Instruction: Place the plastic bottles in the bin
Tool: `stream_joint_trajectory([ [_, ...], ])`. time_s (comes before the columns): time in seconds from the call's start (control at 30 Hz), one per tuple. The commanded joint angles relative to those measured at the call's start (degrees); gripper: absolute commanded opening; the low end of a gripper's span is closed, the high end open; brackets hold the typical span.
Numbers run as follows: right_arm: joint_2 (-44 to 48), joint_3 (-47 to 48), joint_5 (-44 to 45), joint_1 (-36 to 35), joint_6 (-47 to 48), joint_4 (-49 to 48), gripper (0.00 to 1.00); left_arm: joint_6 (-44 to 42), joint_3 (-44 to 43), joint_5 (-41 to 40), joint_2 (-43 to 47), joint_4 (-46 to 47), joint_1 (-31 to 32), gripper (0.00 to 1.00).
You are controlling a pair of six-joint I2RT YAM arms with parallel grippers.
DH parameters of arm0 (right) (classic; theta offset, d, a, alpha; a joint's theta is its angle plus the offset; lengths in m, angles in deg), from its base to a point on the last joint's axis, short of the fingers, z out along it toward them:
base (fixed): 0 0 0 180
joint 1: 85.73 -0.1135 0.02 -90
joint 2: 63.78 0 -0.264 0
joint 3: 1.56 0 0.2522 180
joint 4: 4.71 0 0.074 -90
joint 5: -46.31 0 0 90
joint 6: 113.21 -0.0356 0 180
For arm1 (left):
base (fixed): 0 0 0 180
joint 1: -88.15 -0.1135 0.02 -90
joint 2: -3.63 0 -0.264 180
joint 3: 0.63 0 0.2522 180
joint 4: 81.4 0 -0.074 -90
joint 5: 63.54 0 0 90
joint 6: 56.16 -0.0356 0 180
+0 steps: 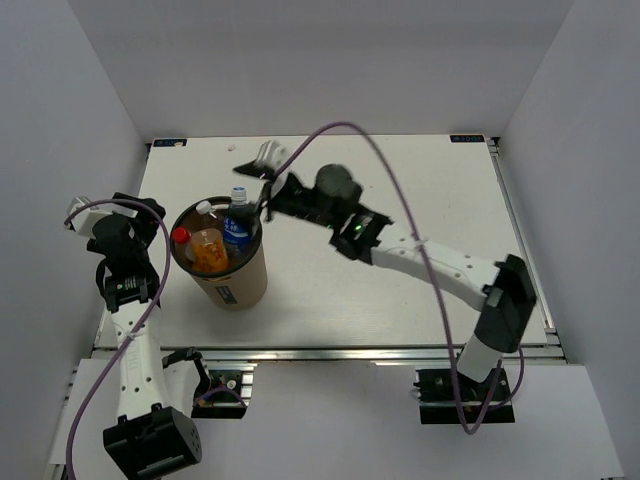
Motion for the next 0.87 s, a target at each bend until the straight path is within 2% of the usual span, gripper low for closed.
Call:
stream_joint_trajectory([
  [0.0, 8.8, 0.4, -0.1, 7.6, -3.7, 3.1, 0.89, -1.2, -1.9, -0.1, 0.0, 0.5, 0.1, 0.98],
  [0.13, 16.2, -5.7, 4.1, 19.9, -10.1, 8.2, 0.89, -1.5, -1.2, -0.4, 0.0, 0.9, 0.2, 0.98],
  [0.2, 19.3, -13.6, 7.9, 25.8, -13.5, 8.0, 0.89, -1.7, -0.7, -0.5, -0.1, 1.7, 0.1, 0.98],
  [0.3, 24.3, -23.7, 13.0, 29.9, -13.7, 8.4, 0.89, -1.0, 1.0, 2.5, -0.4, 5.9, 0.1, 0.98],
  [0.4, 26.7, -30.4, 19.6, 30.3, -14.9, 8.8, 0.89, -0.5, 2.4, 4.6, -0.9, 10.0, 0.1, 0.98],
  [0.6, 28.7, -37.4, 27.7, 30.3, -17.0, 10.8, 0.89, -3.5, 3.5, -1.0, 1.3, 11.2, 0.1, 0.98],
  [0.83, 28.0, -38.8, 27.1, 30.3, -18.6, 9.6, 0.89, -4.0, 4.9, -1.5, 0.4, 12.4, 0.1, 0.98],
])
